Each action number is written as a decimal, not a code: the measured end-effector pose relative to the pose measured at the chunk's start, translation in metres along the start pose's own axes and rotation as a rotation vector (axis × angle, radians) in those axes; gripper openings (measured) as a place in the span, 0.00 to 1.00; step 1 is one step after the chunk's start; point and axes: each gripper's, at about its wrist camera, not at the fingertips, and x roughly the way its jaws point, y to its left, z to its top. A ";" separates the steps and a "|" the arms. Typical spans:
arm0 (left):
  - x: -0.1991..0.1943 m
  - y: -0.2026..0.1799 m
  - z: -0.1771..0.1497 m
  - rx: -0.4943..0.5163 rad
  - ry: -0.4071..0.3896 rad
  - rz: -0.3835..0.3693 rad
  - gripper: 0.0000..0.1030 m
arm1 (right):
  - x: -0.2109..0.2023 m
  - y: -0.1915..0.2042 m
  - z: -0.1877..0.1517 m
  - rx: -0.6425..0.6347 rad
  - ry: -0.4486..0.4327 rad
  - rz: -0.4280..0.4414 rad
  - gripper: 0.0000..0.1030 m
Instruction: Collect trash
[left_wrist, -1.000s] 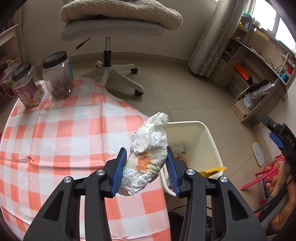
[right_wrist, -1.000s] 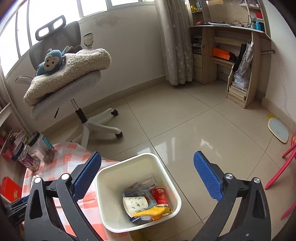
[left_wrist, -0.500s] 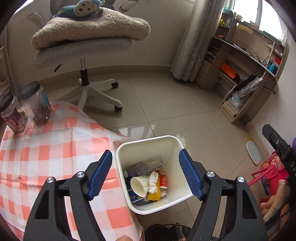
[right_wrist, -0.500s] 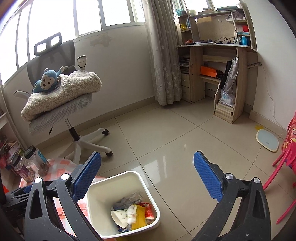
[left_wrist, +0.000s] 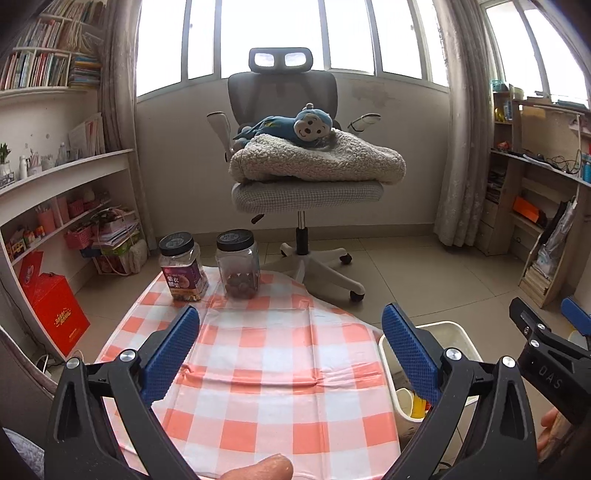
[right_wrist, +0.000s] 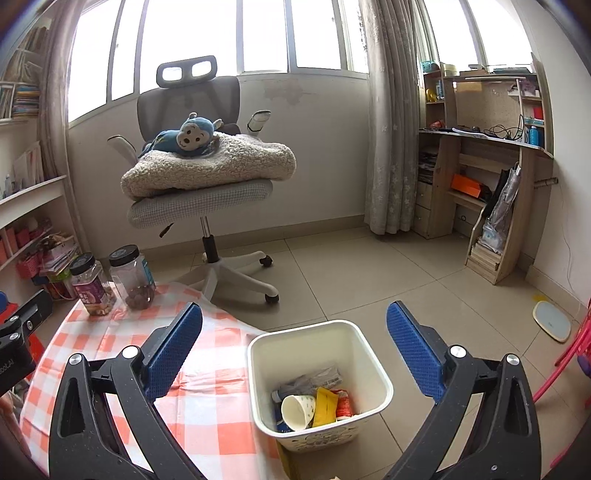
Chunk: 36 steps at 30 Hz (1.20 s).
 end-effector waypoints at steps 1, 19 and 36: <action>0.002 0.010 -0.006 -0.015 0.003 0.010 0.93 | 0.000 0.009 -0.006 -0.010 0.009 -0.018 0.93; 0.041 0.056 -0.052 -0.063 0.140 0.015 0.93 | 0.021 0.066 -0.043 -0.136 0.024 0.039 0.93; 0.043 0.053 -0.053 -0.072 0.175 -0.014 0.93 | 0.021 0.068 -0.041 -0.137 0.028 0.064 0.93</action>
